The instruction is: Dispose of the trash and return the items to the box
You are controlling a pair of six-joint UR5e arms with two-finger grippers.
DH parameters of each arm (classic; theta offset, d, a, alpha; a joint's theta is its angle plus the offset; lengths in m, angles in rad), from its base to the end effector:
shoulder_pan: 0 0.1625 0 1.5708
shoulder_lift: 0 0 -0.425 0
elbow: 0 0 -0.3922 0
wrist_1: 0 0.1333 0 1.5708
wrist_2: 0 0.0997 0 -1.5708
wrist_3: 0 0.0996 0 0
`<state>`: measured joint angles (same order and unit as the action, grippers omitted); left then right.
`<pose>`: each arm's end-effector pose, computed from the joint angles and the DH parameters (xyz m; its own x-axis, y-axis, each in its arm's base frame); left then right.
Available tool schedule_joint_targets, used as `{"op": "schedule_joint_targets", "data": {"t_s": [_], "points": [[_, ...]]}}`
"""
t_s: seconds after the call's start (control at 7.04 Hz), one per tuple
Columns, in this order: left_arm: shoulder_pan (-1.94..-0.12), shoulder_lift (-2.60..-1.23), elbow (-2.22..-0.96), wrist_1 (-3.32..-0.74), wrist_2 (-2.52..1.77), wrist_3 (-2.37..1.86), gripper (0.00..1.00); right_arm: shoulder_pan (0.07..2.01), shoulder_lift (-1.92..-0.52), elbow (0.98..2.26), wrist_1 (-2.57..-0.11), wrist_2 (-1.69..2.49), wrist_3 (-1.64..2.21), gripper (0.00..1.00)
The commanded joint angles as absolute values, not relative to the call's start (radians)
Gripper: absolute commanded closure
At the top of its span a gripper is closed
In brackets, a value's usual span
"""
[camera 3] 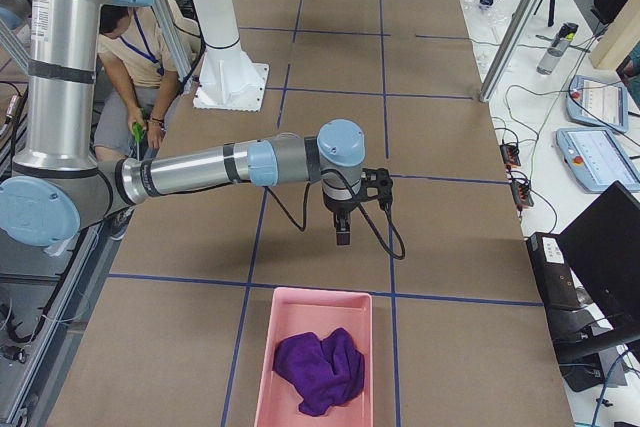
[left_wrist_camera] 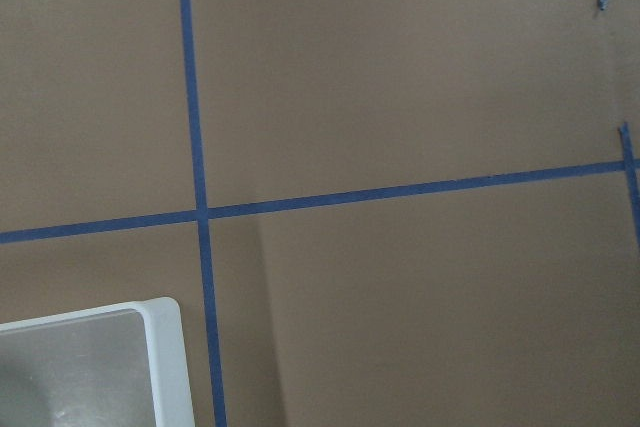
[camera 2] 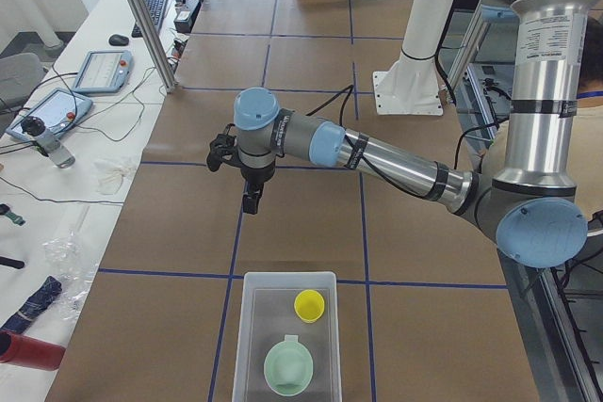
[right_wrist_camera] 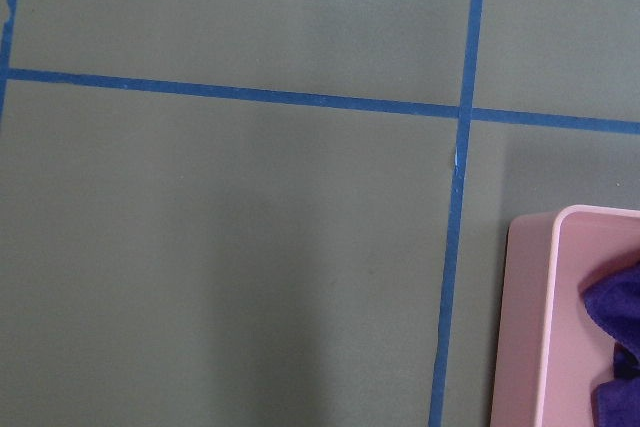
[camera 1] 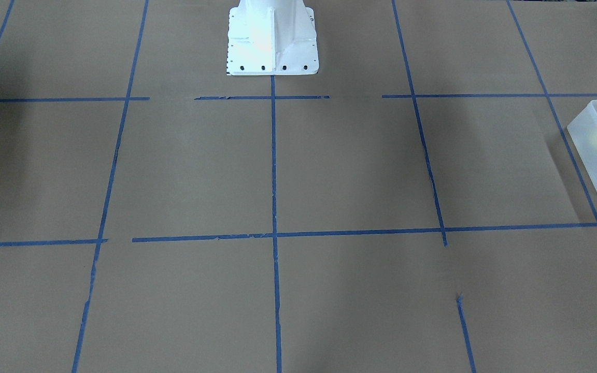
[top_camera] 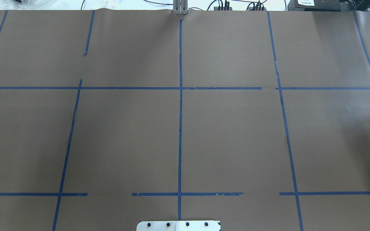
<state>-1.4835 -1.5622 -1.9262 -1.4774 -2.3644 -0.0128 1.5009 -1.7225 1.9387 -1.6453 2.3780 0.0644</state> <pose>-0.0203 -0.4828 0.4968 0.6841 0.2268 -0.6933 -0.0757 0.9674 0.2419 0.0314 -0.4305 0.5526 0.6857 -0.0862 0.7227 0.0251 0.9952 0.0949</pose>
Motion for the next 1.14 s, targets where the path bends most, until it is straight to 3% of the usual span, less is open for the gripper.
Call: {"op": "schedule_joint_targets", "data": {"t_s": [0.0, 0.43, 0.99], "points": [[-1.491, -1.461, -1.889, -1.477, -2.345, 0.112, 0.00, 1.500, -1.729, 1.936, -1.649, 2.368, 0.060, 0.00], [-1.493, -1.456, -1.806, -1.543, -2.411, 0.137, 0.00, 1.506, -1.741, 1.942, -1.637, 2.378, 0.052, 0.00], [-1.545, -1.392, -1.893, -1.543, -2.410, 0.137, 0.00, 1.509, -1.758, 1.947, -1.634, 2.340, 0.052, 0.00]]}}
